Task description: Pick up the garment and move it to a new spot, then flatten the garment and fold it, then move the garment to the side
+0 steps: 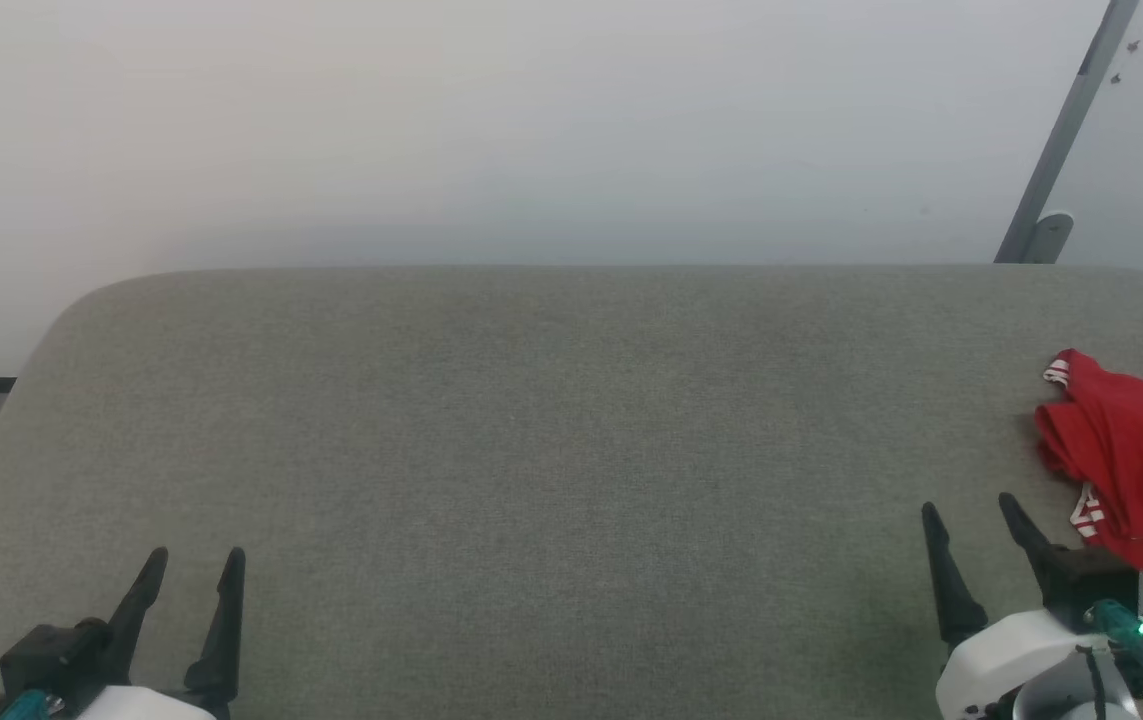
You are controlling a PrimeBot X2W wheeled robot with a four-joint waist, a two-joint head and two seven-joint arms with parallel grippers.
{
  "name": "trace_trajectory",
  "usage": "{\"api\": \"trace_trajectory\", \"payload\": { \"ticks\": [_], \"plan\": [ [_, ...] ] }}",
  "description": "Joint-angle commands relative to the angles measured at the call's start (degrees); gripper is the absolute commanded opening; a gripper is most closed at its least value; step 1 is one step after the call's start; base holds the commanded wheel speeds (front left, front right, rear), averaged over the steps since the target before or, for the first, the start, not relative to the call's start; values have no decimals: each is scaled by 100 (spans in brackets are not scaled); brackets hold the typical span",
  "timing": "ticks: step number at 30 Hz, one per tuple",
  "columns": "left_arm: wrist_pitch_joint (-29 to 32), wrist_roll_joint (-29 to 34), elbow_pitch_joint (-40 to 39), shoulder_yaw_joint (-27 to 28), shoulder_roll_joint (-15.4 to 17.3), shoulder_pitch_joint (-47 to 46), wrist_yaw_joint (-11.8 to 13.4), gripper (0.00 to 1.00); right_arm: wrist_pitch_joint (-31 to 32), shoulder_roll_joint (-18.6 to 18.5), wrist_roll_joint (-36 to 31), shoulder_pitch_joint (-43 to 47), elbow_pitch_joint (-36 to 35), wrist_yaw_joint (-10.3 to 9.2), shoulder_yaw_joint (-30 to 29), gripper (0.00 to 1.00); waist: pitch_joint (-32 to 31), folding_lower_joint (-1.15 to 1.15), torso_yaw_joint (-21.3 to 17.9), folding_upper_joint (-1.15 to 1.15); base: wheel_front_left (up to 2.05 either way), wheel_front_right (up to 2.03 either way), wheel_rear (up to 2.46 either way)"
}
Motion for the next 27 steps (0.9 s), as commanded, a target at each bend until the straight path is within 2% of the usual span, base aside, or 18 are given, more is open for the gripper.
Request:
{"api": "trace_trajectory", "payload": {
  "ticks": [1, 14, 25, 26, 27],
  "plan": [
    [-25, 0, 7, 38, 20, 78, -37, 100, 39, 62, -9, 96, -105, -12, -12, 100, 2, 0, -25, 0, 0, 0, 0],
    [-25, 244, 8, 231, -64, 238, -67, 100, 167, 265, -67, 447, -529, -12, 29, 100, -3, 0, -99, 0, 0, 0, 0],
    [-24, 415, -309, 434, -219, 350, -100, 100, 195, 319, -76, 508, -625, -12, 39, 100, 18, 0, -45, 0, 0, 0, 0],
    [0, 384, -313, 416, -218, 295, -77, 0, 192, 308, -50, 444, -589, 0, 28, 0, 18, 0, -43, 0, 0, 0, 0],
    [5, 386, -289, 412, -238, 295, -76, 0, 193, 313, -46, 444, -548, 1, 21, 0, 18, 0, -42, 0, 0, 0, 0]
  ]
}}
